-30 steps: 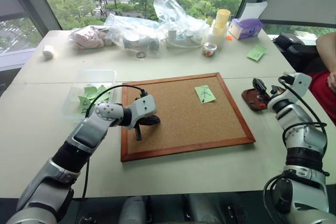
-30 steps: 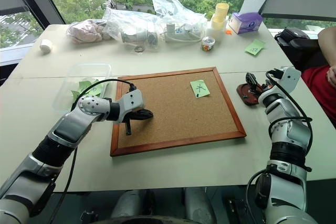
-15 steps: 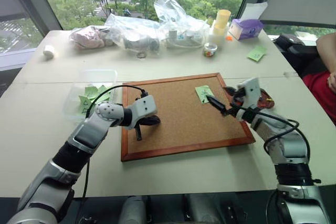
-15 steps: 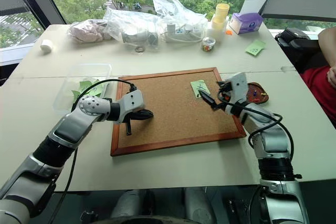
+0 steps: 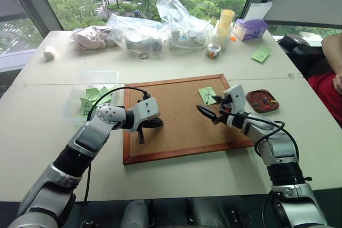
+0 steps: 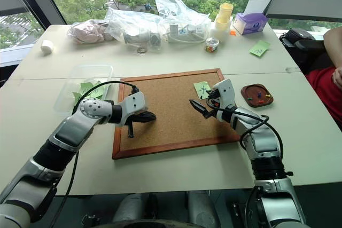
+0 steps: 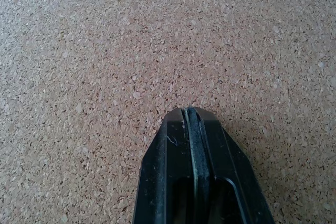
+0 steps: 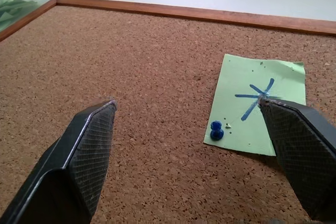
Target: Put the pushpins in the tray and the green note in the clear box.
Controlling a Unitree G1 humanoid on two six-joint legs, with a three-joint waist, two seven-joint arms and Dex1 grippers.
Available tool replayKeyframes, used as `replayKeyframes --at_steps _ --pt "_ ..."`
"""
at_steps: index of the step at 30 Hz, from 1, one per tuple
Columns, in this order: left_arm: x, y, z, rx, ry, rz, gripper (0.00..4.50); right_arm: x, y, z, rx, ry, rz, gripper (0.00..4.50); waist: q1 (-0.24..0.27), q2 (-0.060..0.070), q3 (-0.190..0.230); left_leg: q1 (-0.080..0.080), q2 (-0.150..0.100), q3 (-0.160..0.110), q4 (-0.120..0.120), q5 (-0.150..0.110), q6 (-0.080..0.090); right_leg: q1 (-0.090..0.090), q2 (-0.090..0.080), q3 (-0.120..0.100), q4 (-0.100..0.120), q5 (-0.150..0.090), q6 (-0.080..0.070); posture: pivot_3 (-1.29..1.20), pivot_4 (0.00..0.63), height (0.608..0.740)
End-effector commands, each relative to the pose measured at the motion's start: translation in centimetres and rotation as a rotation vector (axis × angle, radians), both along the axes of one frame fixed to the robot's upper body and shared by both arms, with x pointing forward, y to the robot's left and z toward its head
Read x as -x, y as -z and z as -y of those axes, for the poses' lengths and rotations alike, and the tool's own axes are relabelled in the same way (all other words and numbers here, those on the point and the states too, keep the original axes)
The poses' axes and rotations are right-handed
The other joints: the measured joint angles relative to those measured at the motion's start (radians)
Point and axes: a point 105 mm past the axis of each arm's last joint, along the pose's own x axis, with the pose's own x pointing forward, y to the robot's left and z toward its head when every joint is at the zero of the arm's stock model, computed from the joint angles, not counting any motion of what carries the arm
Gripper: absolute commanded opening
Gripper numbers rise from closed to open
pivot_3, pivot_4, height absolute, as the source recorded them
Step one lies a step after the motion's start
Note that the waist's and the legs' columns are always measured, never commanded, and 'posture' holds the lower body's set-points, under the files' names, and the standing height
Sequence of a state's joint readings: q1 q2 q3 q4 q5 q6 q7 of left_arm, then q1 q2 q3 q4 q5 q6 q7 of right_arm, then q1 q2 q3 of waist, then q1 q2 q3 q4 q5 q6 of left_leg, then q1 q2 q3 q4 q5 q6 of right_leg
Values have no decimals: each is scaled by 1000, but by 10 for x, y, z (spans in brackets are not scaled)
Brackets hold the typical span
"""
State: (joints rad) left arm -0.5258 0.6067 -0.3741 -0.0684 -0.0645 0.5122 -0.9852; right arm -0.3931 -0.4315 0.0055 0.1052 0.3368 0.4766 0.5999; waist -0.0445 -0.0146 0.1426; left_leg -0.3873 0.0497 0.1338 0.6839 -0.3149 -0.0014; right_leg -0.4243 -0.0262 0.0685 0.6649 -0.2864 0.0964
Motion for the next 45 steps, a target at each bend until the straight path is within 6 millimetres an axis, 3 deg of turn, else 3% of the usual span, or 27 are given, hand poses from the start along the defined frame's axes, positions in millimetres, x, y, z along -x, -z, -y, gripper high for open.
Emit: replayKeyframes --at_steps 1,7,9,16,24,27,31,34,36,37,39,45 --pt "6 23 -8 -54 -29 -76 0 -5 -1 -5 35 -23 3 3694 0 0 0 0 0 0 0 0 0 0 0 0 0 0 0 0 150 738" --pt "5 24 -9 -55 -36 -74 0 -6 4 -4 47 -27 -19 843 0 -1 -1 0 0 0 0 0 0 0 0 0 0 0 0 0 150 738" --pt "5 24 -9 -55 -37 -74 0 -5 3 -4 46 -28 -15 116 0 0 -1 0 0 0 0 1 -1 0 0 0 0 0 0 0 150 738" --pt "5 24 -9 -57 -35 -75 0 -6 -5 0 65 -12 43 116 0 -1 -1 0 0 0 0 0 -1 0 0 0 0 0 0 0 150 738" --pt "6 28 -11 -61 -31 -92 0 -10 -69 3 -5 22 287 116 0 0 -1 0 0 0 0 1 -1 0 0 0 0 0 0 0 150 738" --pt "7 28 -11 -48 -31 -104 0 -5 -81 2 0 11 322 116 0 -1 -1 0 0 0 0 1 -2 0 0 0 0 0 0 0 150 738" --pt "3 14 -3 52 -43 -128 0 1 -86 -1 14 -12 336 116 2 -1 -1 0 0 0 0 0 0 0 0 0 0 0 0 0 150 738" --pt "-2 -8 6 198 -60 -160 0 5 -89 -2 24 -24 342 116 4 -1 -1 0 0 0 0 0 0 0 0 0 0 0 0 0 150 738" --pt "-12 -39 15 387 -108 -197 0 9 -92 -5 36 -41 353 116 7 -1 0 -2 0 -1 1 0 0 -1 -1 -1 0 0 0 0 150 738" --pt "-21 -68 20 559 -140 -239 524 12 -95 -7 49 -56 366 0 10 -2 0 -3 -1 -1 1 0 0 -1 -1 -1 0 0 0 0 150 738" --pt "-28 -101 27 755 -155 -317 993 15 -99 -9 66 -72 383 0 24 -4 2 -6 -1 -3 3 0 0 -3 -1 -2 0 0 0 0 150 738" --pt "-45 -123 46 966 -245 -541 4045 21 -113 -15 92 -102 426 0 24 -3 2 -8 -1 -4 6 -1 1 -3 -1 -2 0 1 2 0 150 738"
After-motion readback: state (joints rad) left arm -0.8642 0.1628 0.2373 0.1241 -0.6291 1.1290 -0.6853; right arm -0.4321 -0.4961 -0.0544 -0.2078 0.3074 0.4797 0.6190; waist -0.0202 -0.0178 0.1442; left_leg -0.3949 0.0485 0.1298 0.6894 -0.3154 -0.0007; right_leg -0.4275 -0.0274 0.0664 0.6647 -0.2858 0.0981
